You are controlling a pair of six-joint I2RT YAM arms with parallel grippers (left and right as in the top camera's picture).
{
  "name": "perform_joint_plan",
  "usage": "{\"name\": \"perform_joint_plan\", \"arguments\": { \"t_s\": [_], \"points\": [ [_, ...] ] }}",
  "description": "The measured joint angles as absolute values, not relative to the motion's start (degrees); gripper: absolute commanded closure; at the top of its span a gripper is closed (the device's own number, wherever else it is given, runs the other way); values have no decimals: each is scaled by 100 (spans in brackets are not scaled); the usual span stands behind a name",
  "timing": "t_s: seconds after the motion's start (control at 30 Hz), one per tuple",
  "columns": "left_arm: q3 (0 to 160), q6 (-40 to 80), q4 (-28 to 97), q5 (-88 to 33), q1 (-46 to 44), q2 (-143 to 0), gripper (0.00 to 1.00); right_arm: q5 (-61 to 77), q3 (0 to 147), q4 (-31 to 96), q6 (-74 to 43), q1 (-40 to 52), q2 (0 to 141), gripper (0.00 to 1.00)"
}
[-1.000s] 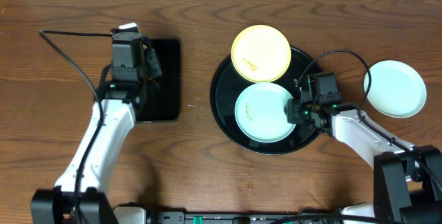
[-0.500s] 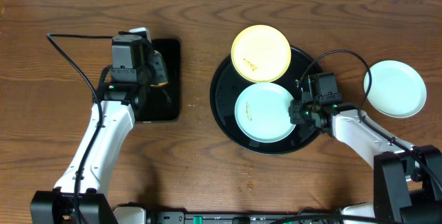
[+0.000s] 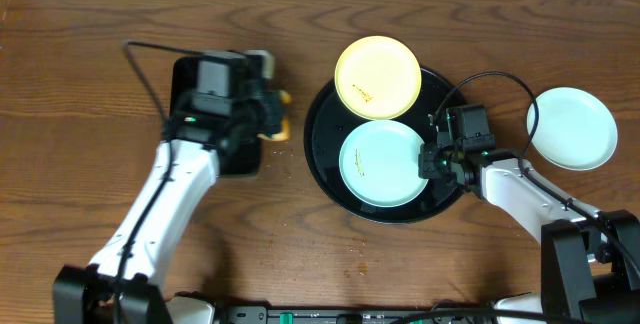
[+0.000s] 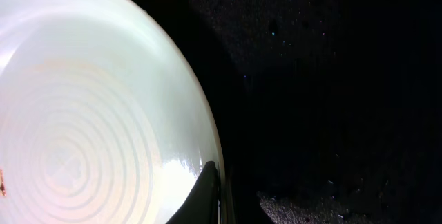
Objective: Clean dirty plates on tray and stack at the side
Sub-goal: 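Lift the sponge with the left gripper and carry it to the plate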
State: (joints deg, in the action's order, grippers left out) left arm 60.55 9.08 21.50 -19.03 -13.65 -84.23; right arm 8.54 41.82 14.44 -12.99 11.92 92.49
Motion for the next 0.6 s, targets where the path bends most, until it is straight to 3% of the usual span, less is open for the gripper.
{"name": "perform_joint_plan", "arguments": {
  "t_s": [0.33, 0.6],
  "points": [
    [6088, 893, 1177, -1415, -2864, -9741, 92, 851, 4182, 1446, -1299, 1192, 9249, 99],
    [6088, 895, 1004, -1339, -3140, -10357, 93, 854, 4182, 1444, -1299, 1192, 9249, 99]
  ]
}}
